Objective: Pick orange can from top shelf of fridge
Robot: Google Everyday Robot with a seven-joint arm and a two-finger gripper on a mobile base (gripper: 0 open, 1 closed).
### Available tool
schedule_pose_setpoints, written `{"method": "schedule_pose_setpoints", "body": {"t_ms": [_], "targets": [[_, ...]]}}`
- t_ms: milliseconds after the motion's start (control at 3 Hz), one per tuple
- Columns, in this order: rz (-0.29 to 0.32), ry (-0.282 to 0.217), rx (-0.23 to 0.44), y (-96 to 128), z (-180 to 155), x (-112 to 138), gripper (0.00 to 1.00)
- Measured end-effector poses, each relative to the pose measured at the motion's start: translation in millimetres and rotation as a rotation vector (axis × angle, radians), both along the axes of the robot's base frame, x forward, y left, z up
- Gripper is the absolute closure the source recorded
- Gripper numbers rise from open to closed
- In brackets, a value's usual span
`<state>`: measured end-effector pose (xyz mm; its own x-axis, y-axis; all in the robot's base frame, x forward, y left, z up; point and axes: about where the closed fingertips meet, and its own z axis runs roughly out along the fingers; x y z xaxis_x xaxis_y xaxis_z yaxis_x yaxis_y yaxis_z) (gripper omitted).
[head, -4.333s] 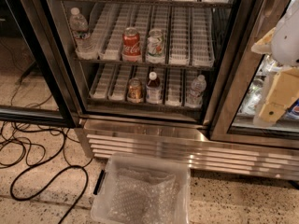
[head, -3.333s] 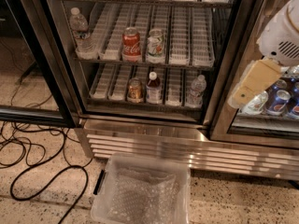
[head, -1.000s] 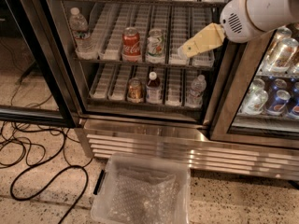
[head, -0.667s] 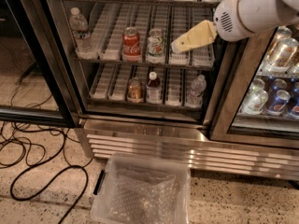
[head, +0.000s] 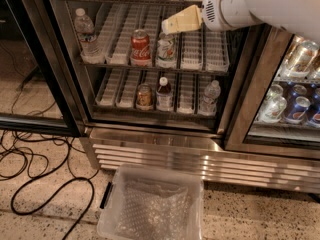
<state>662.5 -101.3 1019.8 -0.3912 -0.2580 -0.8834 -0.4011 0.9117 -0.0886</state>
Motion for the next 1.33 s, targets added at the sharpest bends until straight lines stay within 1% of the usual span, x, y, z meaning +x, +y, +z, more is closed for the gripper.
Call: {"method": "schedule_pose_setpoints", "body": {"t_ms": [333, 667, 1000, 1333], "targets": [[0.0, 0.0, 0.0, 0.1, 0.0, -0.1, 0.0], [-0.015, -0.064, 0.032, 10.4, 11.7, 14.8, 0.0], [-0.048, -0.146, 0.058, 22.2, 30.0, 36.7, 0.0], [-0.076, -0.195, 0.076, 26.5, 44.4, 53.3, 0.0]]}}
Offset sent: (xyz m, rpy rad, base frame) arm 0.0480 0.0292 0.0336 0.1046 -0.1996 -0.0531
